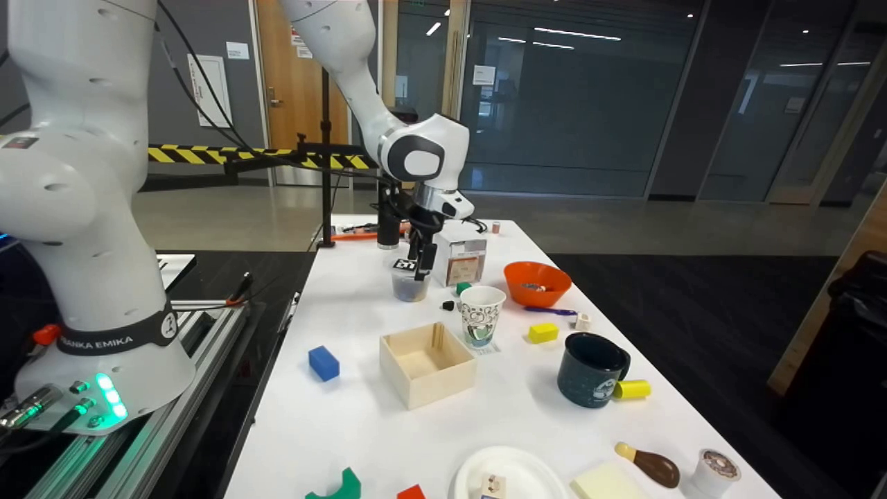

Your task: Take the lid off the plastic container

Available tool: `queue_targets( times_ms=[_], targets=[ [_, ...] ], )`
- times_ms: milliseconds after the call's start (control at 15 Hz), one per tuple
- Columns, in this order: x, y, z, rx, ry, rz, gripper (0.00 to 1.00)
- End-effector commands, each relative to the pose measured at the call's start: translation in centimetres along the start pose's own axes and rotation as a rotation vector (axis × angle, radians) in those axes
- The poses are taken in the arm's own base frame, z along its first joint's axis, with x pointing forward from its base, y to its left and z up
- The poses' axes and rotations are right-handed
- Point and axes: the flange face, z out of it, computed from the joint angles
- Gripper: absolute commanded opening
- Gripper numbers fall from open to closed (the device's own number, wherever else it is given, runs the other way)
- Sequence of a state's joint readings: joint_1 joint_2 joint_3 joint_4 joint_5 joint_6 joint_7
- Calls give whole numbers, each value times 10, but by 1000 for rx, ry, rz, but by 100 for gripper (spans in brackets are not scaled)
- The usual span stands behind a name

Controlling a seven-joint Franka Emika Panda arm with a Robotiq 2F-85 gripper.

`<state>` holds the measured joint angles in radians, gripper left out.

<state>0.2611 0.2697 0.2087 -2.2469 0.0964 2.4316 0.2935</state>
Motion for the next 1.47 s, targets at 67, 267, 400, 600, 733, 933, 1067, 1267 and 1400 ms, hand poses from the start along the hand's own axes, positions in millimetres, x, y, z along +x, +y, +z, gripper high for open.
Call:
queue_targets(
  times_ms=[67, 267, 400, 600, 733, 933, 1067, 1267, 1400],
  targets=[
    [6, 11, 5, 2, -8, 48, 100],
    [5, 10, 10, -19, -18, 41, 100],
    [4, 10, 13, -25, -20, 39, 100],
    [4, 9, 16, -28, -25, 40, 100],
    [5, 10, 16, -28, -25, 42, 100],
    [6, 10, 15, -27, -21, 47, 100],
    [6, 10, 14, -28, -19, 52, 88],
    [7, 11, 14, -30, -20, 58, 59],
    [7, 10, 14, -30, -20, 58, 44]
  ],
)
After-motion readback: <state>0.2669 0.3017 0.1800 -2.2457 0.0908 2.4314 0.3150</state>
